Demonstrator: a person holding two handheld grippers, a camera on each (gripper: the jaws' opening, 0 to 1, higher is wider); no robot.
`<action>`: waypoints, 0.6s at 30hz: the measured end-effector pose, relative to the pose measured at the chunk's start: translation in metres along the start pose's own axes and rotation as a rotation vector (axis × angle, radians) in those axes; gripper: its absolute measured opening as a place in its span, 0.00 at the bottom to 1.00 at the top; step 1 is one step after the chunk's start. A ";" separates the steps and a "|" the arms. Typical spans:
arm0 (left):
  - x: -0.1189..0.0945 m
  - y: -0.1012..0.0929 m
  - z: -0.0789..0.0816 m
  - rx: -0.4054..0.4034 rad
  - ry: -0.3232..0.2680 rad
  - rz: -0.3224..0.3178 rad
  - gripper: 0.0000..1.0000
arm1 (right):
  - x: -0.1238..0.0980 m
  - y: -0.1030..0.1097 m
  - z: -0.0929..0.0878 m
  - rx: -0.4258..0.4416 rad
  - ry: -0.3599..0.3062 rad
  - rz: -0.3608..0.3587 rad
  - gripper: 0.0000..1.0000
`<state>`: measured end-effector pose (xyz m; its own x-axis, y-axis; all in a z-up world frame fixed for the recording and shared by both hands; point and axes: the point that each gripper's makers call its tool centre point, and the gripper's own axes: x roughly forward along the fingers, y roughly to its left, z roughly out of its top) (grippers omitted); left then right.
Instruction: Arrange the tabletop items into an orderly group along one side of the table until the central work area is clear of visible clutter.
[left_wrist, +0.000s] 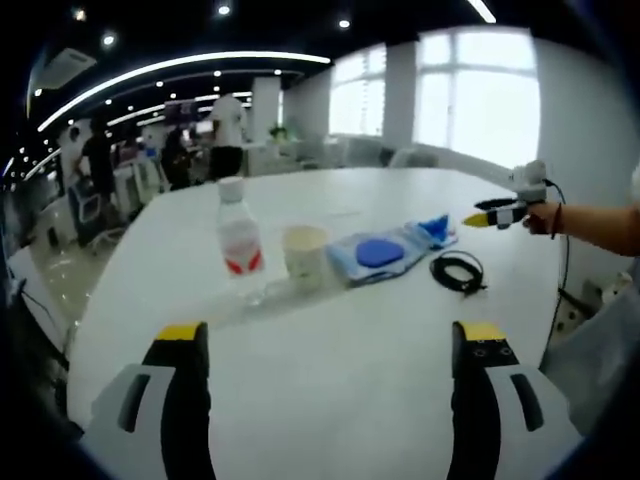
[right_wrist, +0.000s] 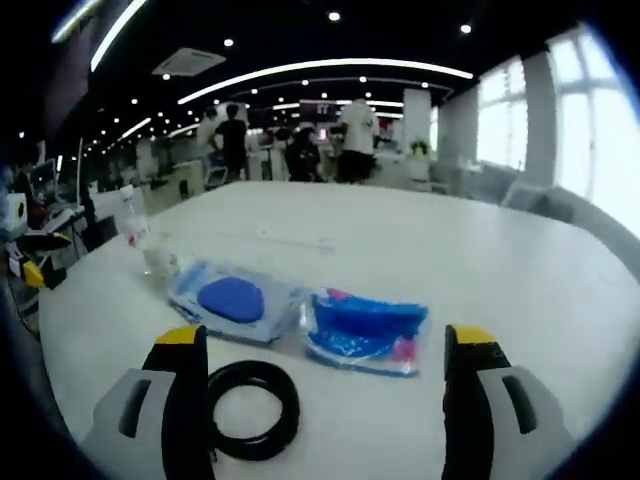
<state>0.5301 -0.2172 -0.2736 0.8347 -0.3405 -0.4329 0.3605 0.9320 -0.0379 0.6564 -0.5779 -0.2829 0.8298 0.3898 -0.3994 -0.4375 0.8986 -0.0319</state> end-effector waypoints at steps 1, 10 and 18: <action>-0.003 0.001 0.000 0.019 0.003 -0.001 0.99 | -0.006 0.008 0.001 -0.012 -0.003 0.023 0.99; -0.023 0.005 0.001 -0.026 -0.030 -0.015 0.99 | -0.049 0.051 0.000 -0.012 -0.004 0.111 1.00; -0.034 -0.004 -0.007 -0.001 -0.021 -0.016 0.99 | -0.082 0.093 -0.011 -0.047 0.021 0.216 1.00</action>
<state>0.4969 -0.2085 -0.2653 0.8376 -0.3575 -0.4129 0.3733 0.9266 -0.0450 0.5436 -0.5287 -0.2632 0.7076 0.5676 -0.4209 -0.6204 0.7842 0.0144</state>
